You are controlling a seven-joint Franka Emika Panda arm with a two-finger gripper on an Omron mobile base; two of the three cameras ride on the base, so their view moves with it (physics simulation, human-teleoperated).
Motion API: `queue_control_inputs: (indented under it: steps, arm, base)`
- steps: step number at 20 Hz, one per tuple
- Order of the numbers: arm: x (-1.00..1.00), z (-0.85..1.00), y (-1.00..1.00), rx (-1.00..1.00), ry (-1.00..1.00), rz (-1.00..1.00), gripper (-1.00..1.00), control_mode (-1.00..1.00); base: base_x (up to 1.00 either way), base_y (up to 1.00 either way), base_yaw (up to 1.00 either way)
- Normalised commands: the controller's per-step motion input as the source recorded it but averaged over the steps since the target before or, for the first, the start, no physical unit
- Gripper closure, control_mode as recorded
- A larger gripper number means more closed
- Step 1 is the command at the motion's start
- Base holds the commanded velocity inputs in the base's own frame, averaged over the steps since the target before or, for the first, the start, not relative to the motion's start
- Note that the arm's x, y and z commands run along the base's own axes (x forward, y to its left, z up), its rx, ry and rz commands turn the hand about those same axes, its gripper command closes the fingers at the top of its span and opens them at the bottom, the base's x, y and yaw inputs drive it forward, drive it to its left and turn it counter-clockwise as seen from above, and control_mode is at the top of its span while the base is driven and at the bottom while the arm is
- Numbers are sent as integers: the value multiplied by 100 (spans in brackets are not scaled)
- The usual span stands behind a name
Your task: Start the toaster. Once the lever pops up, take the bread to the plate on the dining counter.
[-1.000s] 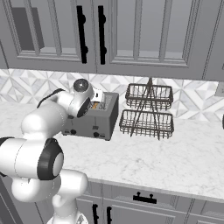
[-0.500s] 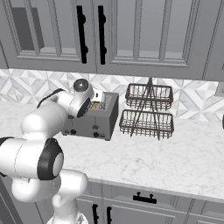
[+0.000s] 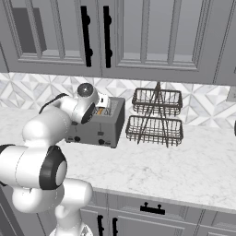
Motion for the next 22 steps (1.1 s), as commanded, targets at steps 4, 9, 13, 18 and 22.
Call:
queue_control_inputs:
  steps: [4,9,13,18,22]
  arm:
    - [0,0,0,0,0,0,-100,-100]
    - [0,0,0,0,0,0,-100,-100]
    - [0,0,0,0,0,0,-100,-100]
    - [0,0,0,0,0,0,-100,-100]
    - [0,0,0,0,0,0,-100,-100]
  base:
    - [0,0,0]
    - [0,0,0]
    - [0,0,0]
    - [0,0,0]
    - [0,0,0]
